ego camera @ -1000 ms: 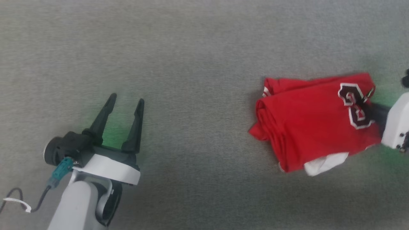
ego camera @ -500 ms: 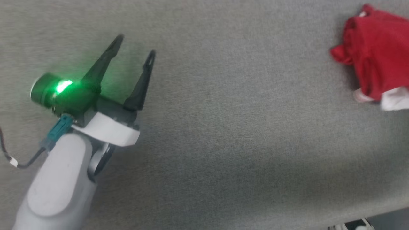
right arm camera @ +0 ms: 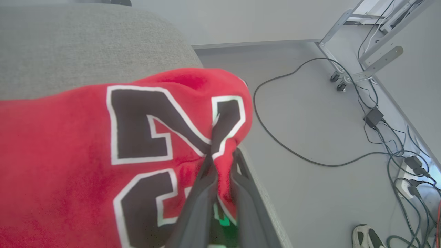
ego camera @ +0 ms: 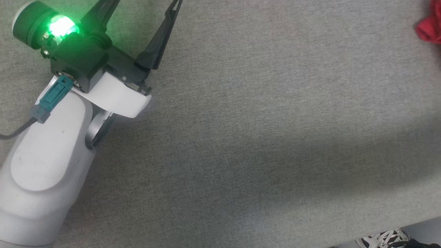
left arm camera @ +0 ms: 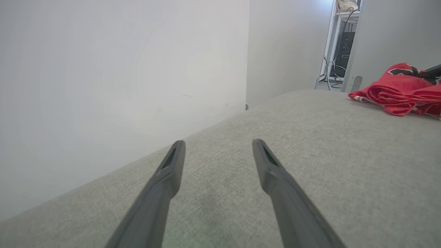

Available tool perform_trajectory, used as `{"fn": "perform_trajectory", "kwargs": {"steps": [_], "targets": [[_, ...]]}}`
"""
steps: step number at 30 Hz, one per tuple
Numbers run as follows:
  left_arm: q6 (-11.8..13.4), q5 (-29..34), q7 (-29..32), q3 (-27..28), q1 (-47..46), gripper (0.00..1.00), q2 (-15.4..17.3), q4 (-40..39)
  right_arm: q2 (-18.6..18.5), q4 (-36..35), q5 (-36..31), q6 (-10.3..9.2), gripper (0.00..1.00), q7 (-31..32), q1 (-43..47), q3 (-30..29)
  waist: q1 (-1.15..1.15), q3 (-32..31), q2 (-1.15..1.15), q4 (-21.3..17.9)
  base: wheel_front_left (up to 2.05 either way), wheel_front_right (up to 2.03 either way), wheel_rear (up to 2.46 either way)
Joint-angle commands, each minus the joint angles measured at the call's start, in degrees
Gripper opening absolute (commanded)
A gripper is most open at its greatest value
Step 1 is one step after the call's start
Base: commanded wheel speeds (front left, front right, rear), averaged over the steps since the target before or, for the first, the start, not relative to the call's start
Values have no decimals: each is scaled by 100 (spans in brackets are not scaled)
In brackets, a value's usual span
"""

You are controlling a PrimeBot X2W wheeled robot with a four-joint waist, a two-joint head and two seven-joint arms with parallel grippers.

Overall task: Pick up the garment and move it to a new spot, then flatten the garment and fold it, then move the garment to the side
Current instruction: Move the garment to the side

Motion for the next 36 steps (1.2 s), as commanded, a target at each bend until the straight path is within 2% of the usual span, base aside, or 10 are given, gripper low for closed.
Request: {"fn": "perform_trajectory", "kwargs": {"steps": [1,6,7,8,9,13,18,28,36], "targets": [[-7,2,-11,-28,-106,100,80,68,23,217,-143,-1,0,-228,-206,31,0,102,0,52,0,0,0],[4,3,1,-40,-160,100,131,144,119,857,-431,-1,0,-668,-589,181,0,147,0,117,0,0,0],[4,-3,1,-12,-134,100,125,153,119,962,-461,0,4,-728,-657,212,0,131,0,131,0,0,0],[4,-12,1,20,-83,100,111,172,123,1056,-500,-1,42,-796,-709,252,0,99,0,147,0,0,0],[4,-24,1,59,-24,100,89,190,137,1126,-535,0,100,-872,-745,302,0,55,0,158,0,0,0],[3,-54,0,269,267,100,-116,203,114,1209,-649,0,100,-1099,-723,578,0,-257,0,234,0,0,0],[3,-93,-4,651,877,100,-444,226,100,993,-584,0,100,-1281,-453,969,0,-834,0,431,0,0,0],[2,-114,-5,1353,2486,100,-1079,492,527,271,-491,0,100,-1612,473,1937,0,-2085,0,1005,0,0,0],[0,-200,-5,1737,3398,100,-1447,770,871,-258,-459,0,100,-1842,1423,2212,0,-2889,0,1450,0,0,0]]}}
